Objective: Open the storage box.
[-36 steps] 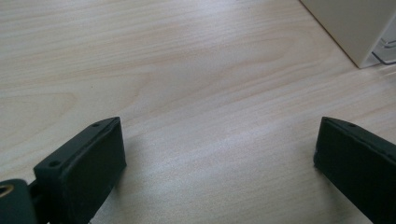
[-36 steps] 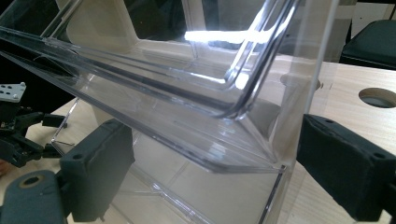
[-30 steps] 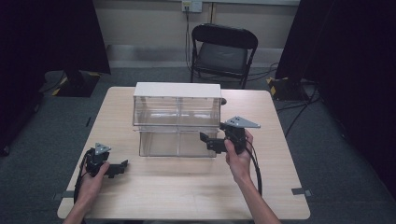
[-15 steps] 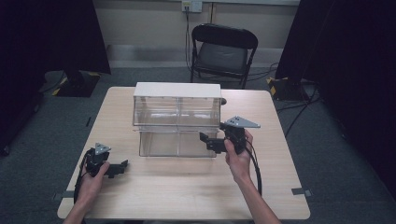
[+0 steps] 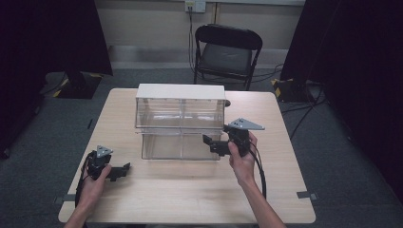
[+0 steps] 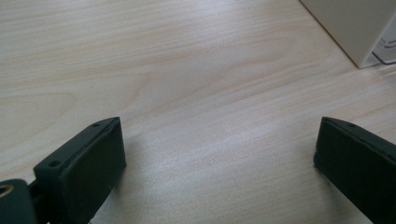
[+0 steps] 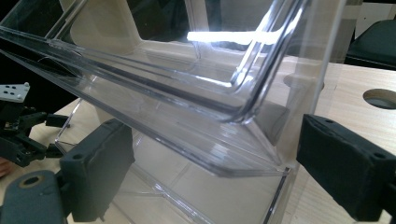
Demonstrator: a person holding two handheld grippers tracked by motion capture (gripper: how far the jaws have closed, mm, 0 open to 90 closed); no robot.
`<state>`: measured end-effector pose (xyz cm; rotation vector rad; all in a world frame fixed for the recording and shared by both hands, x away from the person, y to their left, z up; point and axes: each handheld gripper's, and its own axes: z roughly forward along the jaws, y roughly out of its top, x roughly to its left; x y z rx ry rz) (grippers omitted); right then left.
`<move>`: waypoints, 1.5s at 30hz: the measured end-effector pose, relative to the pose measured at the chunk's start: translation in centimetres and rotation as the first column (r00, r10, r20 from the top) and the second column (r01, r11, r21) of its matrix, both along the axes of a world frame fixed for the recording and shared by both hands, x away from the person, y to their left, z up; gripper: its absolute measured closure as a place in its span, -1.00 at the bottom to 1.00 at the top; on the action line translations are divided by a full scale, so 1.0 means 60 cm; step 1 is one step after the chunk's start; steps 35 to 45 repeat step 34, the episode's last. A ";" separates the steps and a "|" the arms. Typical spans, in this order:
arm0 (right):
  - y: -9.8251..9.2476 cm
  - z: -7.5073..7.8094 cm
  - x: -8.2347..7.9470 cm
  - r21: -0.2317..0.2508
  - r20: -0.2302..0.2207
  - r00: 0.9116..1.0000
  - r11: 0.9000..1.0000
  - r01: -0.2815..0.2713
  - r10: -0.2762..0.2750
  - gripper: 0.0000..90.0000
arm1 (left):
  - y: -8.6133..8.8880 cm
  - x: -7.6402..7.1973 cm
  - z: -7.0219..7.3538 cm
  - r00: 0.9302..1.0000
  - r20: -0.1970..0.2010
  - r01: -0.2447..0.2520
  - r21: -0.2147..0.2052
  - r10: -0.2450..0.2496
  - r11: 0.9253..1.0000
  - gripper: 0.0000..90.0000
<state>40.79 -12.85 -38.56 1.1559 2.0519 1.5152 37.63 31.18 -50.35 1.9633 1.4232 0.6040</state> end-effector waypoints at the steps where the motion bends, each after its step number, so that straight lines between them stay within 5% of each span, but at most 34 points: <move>1: 0.000 0.000 0.000 0.000 0.000 1.000 1.000 -0.001 0.001 -0.77 | 0.000 0.000 0.000 1.000 0.000 0.000 -0.001 0.000 1.000 -0.97; 45: 0.001 0.001 -0.003 -0.010 -0.001 1.000 1.000 0.004 -0.004 -0.77 | 0.000 0.000 0.000 1.000 0.000 -0.001 -0.001 0.001 1.000 -0.97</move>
